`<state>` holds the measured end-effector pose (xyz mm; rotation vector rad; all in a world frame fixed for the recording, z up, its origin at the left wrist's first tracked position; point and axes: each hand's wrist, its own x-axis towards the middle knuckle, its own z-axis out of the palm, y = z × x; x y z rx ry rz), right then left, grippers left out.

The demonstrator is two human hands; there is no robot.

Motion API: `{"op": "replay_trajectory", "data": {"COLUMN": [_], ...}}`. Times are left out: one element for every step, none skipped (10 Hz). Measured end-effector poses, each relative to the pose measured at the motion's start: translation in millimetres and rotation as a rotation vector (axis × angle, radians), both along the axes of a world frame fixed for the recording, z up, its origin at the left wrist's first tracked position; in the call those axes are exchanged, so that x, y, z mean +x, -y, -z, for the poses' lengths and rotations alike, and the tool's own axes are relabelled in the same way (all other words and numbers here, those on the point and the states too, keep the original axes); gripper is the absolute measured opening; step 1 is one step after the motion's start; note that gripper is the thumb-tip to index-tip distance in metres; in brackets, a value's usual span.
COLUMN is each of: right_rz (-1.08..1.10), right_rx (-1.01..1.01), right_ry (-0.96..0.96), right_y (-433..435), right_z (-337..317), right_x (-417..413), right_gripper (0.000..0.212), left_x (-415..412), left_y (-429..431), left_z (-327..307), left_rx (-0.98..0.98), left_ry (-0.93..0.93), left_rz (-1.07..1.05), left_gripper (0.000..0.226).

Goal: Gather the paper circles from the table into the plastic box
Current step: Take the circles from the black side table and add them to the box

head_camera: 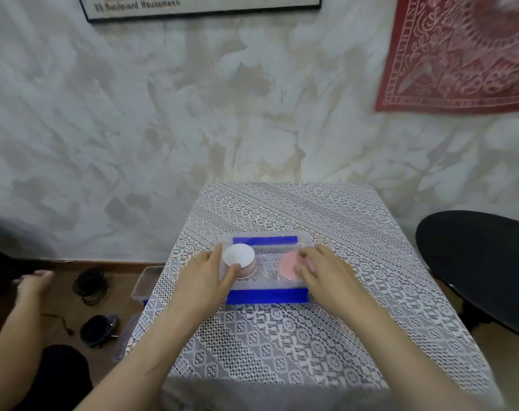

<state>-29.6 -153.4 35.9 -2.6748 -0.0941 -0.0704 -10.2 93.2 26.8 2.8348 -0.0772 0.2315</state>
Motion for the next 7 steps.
{"op": "replay_trajectory", "data": {"right_rz": [0.005,0.028,0.047,0.047,0.056,0.046,0.035], "right_rx": [0.004,-0.015,-0.002,-0.024,-0.033,-0.073,-0.088], "right_ry": [0.036,0.055,0.038,0.04,0.046,0.025,0.038], "right_y": [7.0,20.2,27.7,26.3,23.3,25.4,26.5], "right_z": [4.7,9.6,16.5,14.3,6.5,4.3,-6.7], "right_x": [-3.9,-14.6,-24.5,-28.8,-33.3,-30.6,-25.2], "right_gripper": [0.038,0.037,0.045,0.046,0.043,0.043,0.046], "left_x": [-7.9,-18.2,-24.3,-26.4,-27.8,-24.2,-18.0], "left_y": [8.6,20.9,28.8,29.8,28.7,25.1,25.9], "left_z": [-0.6,3.2,5.1,2.1,-3.0,-6.1,-11.3], "left_rx": [-0.036,-0.06,-0.063,-0.067,-0.033,0.0,-0.011], "left_ry": [0.004,0.015,0.016,0.005,0.026,0.048,0.121], "left_rz": [-0.001,0.027,0.021,0.014,0.03,0.054,0.1], "left_gripper": [0.069,0.068,0.068,0.065,0.062,0.06,0.058]}}
